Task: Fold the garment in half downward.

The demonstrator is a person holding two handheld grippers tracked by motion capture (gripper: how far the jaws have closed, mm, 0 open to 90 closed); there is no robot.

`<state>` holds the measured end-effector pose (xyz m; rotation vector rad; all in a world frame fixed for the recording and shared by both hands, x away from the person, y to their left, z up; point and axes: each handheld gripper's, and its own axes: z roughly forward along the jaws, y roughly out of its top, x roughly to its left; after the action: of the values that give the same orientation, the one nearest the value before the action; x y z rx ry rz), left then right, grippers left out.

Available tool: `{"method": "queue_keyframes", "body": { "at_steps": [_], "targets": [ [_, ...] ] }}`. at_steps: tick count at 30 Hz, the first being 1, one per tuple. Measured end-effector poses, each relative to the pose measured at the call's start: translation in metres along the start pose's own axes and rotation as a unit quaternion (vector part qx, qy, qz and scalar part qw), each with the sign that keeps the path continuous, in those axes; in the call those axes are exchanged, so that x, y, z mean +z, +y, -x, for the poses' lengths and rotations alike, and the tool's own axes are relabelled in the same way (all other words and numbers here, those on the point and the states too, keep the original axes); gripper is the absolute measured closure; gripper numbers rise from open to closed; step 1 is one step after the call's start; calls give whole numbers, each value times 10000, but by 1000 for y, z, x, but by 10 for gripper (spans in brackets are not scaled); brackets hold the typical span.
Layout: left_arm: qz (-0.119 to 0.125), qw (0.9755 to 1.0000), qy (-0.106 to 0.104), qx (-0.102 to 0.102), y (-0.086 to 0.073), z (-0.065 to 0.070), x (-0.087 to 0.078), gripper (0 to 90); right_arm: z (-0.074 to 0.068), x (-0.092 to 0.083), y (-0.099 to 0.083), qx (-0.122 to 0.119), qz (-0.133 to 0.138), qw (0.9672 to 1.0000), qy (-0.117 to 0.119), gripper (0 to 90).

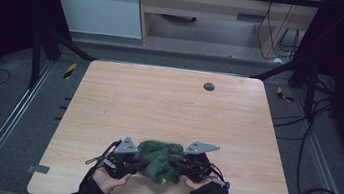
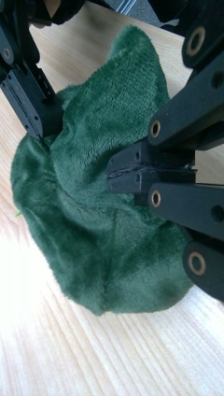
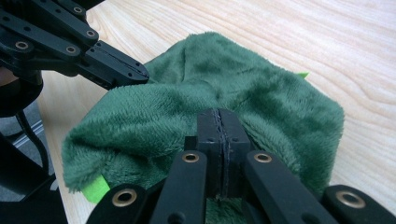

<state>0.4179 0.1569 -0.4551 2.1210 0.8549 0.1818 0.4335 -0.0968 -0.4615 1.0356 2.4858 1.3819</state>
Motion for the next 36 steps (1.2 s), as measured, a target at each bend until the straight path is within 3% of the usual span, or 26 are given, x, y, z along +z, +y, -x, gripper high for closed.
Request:
{"method": "queue_keyframes", "body": {
  "at_steps": [12, 20, 29, 36],
  "targets": [
    [-287, 9996, 40, -19, -10, 1, 12, 894, -1, 5, -12, 49, -182, 9998, -3, 883],
    [-367, 9993, 71, -31, -12, -2, 15, 894, 2, 10, -17, 49, -308, 9994, -134, 884],
    [-30, 9998, 168, -108, -5, -4, 2, 864, 2, 5, -12, 58, -130, 9999, -95, 846],
    [191, 9990, 331, -249, -1, -17, -10, 828, 6, -9, -4, 108, 146, 9995, -260, 803]
  ]
}}
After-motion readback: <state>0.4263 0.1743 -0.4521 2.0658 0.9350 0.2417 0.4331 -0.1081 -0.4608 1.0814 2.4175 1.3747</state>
